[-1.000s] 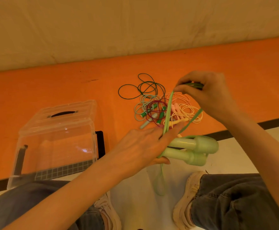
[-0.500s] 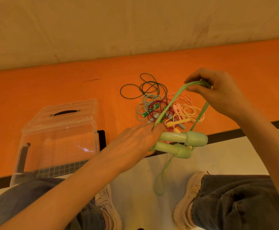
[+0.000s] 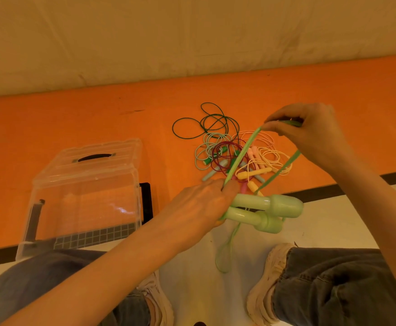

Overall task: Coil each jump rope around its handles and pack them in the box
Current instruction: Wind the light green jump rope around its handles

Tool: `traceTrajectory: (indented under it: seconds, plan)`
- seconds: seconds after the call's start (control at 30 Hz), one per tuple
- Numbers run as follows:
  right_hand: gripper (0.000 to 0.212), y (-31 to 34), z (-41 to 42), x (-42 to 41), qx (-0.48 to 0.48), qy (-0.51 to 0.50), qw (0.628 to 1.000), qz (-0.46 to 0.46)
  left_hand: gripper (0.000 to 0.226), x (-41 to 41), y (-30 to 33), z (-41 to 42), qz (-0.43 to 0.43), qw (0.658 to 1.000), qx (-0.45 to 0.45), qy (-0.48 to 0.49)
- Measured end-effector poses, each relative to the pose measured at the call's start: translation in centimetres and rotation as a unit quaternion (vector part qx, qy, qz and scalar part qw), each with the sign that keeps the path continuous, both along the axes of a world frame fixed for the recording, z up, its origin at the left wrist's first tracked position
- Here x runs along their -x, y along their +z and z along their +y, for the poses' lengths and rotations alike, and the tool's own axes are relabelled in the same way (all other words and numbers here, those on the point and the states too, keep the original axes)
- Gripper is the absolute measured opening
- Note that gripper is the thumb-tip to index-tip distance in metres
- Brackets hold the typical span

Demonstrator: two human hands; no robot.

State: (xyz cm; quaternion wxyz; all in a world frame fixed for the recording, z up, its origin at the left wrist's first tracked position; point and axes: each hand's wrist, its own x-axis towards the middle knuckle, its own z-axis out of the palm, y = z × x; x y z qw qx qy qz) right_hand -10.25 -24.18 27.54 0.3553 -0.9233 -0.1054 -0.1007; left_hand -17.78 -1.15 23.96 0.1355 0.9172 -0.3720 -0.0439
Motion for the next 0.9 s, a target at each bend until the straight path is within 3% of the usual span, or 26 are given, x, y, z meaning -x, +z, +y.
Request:
traceTrajectory:
  seconds: [0.17,0.4,0.6,0.73,0.9]
  plan:
    - [0.006,-0.3,-0.1,-0.2,0.003,-0.013,1.000,0.017,0.050,0.1,-0.1,0.0,-0.074,0.995,0.049,-0.034]
    - [0.006,-0.4,-0.3,-0.2,-0.025,-0.018,0.998,0.055,0.057,0.3,1.0,-0.5,-0.015,0.988,0.152,0.009]
    - [0.006,-0.7,-0.1,0.0,-0.057,0.009,0.991,0.118,0.053,-0.2,1.3,-0.3,-0.062,0.974,0.215,0.030]
    - [0.013,-0.8,-0.1,-0.2,-0.077,0.033,0.983,0.164,0.032,-0.4,1.2,-0.2,0.018,0.940,0.339,0.039]
    - [0.020,-0.1,0.0,0.3,-0.047,0.039,0.984,0.166,0.023,-0.8,1.4,0.0,0.110,0.852,0.481,0.171]
